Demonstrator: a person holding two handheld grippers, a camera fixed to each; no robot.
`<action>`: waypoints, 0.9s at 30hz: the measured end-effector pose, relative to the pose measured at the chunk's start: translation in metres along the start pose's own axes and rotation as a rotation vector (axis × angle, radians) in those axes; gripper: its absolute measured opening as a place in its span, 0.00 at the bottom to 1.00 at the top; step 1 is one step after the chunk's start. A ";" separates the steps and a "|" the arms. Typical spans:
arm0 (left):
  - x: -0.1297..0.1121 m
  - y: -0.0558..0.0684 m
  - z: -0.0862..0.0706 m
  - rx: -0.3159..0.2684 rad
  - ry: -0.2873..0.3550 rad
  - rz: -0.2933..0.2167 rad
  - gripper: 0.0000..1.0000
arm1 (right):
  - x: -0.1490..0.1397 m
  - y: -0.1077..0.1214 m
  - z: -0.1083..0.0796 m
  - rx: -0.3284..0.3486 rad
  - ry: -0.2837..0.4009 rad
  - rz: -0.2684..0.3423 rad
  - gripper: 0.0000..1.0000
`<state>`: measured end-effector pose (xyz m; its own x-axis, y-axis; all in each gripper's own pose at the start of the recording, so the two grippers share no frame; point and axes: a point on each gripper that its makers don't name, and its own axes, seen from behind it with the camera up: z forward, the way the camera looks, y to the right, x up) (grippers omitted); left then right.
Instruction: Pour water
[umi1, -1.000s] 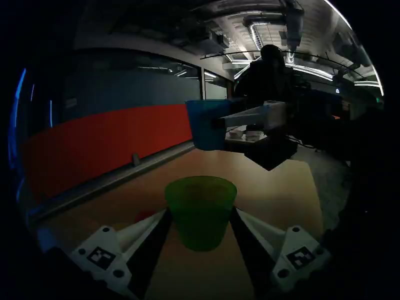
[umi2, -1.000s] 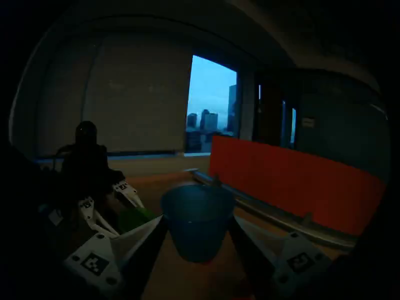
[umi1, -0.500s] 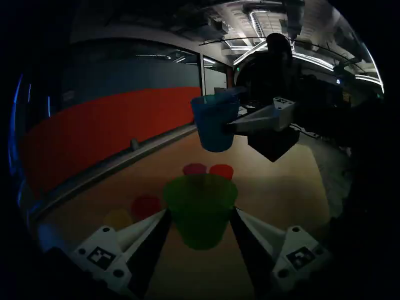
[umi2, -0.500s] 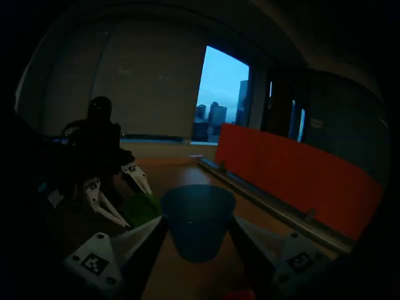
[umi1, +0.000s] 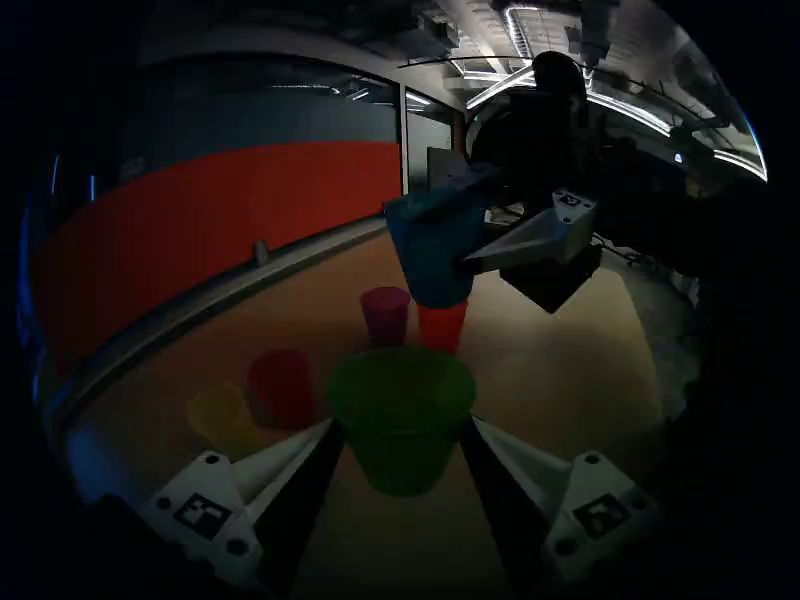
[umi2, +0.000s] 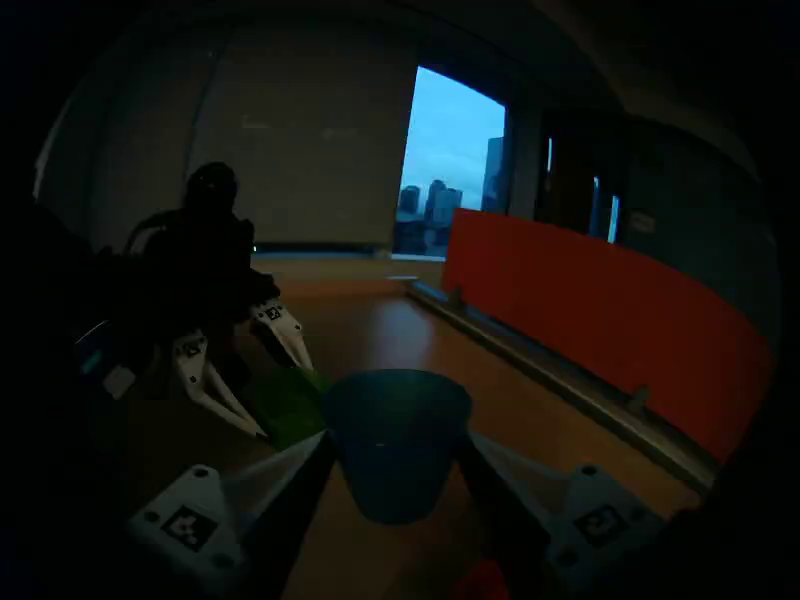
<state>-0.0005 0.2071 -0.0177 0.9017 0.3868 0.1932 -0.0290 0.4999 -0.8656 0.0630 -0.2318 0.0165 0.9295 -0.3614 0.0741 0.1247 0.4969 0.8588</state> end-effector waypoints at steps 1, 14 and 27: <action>-0.003 0.001 0.001 -0.003 -0.006 -0.002 0.81 | -0.003 -0.001 0.001 0.002 -0.005 0.002 0.97; -0.031 0.000 0.012 -0.018 -0.079 -0.005 0.81 | -0.038 -0.011 0.016 0.037 -0.070 0.008 0.96; -0.054 -0.003 0.023 -0.041 -0.153 -0.015 0.81 | -0.078 -0.018 0.028 0.062 -0.149 0.043 0.96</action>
<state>-0.0594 0.2028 -0.0148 0.8256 0.4945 0.2717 0.0046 0.4756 -0.8797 -0.0217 -0.2347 0.0091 0.8710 -0.4563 0.1820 0.0601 0.4666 0.8824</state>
